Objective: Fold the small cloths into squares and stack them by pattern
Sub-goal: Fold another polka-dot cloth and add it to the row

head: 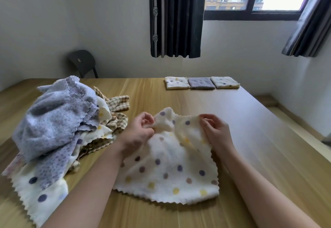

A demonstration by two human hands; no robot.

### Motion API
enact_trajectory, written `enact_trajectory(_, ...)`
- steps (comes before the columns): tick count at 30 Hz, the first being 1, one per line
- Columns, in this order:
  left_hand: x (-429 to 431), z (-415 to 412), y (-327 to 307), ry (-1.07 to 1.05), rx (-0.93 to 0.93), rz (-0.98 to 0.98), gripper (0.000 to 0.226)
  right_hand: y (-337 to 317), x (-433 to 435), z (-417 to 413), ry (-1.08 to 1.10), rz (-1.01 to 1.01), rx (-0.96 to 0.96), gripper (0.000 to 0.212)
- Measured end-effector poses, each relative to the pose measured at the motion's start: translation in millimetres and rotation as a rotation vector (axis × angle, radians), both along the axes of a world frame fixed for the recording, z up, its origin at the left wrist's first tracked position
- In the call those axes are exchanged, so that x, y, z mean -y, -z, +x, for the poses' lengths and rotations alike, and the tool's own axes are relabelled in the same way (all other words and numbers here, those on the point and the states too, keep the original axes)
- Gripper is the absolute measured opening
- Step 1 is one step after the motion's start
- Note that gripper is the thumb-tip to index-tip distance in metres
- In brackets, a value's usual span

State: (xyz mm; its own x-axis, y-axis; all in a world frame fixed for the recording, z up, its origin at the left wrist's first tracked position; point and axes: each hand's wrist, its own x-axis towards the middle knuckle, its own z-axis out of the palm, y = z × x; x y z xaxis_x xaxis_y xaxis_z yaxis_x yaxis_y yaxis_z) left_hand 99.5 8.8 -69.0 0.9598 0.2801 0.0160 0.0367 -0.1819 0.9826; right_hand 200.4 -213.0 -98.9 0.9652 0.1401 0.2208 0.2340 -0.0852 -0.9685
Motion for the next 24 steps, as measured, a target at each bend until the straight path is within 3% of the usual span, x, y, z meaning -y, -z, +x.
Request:
enact_trajectory(2, 0, 0, 7, -0.229, 0.105, 0.243, 0.035, 1, 0, 0, 0.074, -0.048, 0.070, 0.020)
enact_trajectory(4, 1, -2, 16, -0.378, 0.189, 0.673, 0.044, 4, 0, -2, 0.113, -0.211, 0.214, 0.034)
enact_trajectory(7, 4, -5, 29, -0.259, 0.280, 1.047, 0.042, 6, -1, -10, 0.139, -0.431, 0.479, 0.036)
enact_trajectory(10, 8, -6, 35, 0.091, 0.022, 1.107, 0.043, 5, -9, -22, -0.025, -0.574, 0.564, 0.018)
enact_trajectory(13, 8, -3, 42, 0.148, -0.206, 1.150, 0.057, 14, -15, -28, -0.253, -0.848, 0.567, 0.024)
enact_trajectory(15, 6, -5, 43, 0.114, -0.159, 1.120, 0.063, 15, -12, -24, -0.305, -0.929, 0.583, 0.032)
enact_trajectory(18, -3, -17, 36, 0.160, 0.078, 1.057, 0.066, 10, -2, -13, -0.275, -1.008, 0.481, 0.039)
enact_trajectory(21, -10, -30, 32, 0.257, 0.202, 1.030, 0.039, 8, 1, -11, -0.191, -0.895, 0.478, 0.036)
enact_trajectory(24, -6, -30, 34, 0.176, 0.228, 1.039, 0.019, 2, -3, -32, -0.202, -0.795, 0.572, 0.036)
